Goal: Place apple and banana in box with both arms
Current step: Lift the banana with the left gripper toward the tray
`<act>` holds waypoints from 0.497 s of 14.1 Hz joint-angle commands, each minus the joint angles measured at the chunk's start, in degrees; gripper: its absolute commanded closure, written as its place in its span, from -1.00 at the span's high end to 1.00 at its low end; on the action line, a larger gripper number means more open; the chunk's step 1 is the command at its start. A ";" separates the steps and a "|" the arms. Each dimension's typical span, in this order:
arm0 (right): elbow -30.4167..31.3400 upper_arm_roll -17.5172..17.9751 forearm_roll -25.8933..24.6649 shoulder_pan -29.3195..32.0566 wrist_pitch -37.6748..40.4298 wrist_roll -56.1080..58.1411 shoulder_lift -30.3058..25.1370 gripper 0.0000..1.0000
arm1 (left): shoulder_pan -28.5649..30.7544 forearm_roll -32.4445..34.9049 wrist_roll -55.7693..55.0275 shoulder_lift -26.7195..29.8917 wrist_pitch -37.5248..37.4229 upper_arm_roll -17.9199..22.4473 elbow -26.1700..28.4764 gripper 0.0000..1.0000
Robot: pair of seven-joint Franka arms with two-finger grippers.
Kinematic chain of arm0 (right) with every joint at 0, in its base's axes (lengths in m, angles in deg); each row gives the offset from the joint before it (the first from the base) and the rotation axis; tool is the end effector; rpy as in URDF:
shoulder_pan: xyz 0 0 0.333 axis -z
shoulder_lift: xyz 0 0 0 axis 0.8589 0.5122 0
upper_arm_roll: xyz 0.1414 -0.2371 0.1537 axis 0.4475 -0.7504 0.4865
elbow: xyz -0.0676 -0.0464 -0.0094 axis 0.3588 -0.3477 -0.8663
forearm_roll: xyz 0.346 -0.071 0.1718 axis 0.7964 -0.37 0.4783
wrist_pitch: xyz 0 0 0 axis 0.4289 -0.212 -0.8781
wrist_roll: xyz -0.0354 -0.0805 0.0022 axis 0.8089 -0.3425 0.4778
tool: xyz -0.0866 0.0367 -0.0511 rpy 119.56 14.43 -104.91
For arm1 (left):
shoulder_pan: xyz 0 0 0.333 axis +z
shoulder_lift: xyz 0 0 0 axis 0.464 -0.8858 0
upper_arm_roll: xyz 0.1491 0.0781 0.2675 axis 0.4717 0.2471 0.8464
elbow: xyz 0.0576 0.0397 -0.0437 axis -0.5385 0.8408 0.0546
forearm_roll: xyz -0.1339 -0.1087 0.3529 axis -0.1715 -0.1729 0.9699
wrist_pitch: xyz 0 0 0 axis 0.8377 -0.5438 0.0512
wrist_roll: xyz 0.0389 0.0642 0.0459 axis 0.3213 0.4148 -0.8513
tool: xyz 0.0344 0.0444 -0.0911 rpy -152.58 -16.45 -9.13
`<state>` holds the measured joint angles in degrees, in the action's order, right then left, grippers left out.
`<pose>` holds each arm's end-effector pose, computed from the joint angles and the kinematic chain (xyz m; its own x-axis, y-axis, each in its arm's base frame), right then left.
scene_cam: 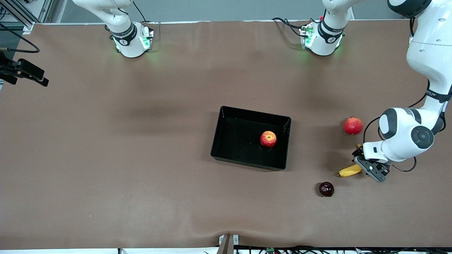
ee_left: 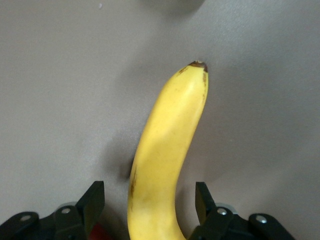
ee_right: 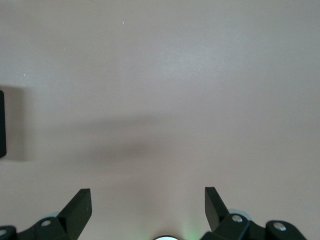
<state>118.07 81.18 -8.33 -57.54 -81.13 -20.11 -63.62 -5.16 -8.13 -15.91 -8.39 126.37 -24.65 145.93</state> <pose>0.5260 -0.0270 0.6545 0.9952 -0.0865 -0.0451 -0.0869 -0.9962 -0.0075 0.6711 0.0619 0.1942 0.6148 -0.7840 0.0855 -0.7811 -0.6203 -0.0720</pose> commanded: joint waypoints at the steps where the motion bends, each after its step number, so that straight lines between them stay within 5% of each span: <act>1: 0.27 -0.06 -0.81 -0.42 -0.02 -0.79 -0.79 1.00 | 0.37 1.49 0.53 -0.91 1.44 -0.22 -0.56 0.12; 4: 0.27 -0.06 -0.81 -0.51 -0.02 -0.79 -0.79 1.00 | 0.37 1.49 0.27 -0.57 1.44 -0.31 -0.39 -0.77; 7: 0.27 -0.06 -0.81 -0.51 0.07 -0.79 -0.79 1.00 | 0.37 1.57 -0.17 0.05 1.18 -0.40 -0.13 -1.00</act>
<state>118.06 81.18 -8.33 -57.55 -81.14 -20.11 -63.62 -5.09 -7.89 -15.90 -8.92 127.12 -24.66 145.74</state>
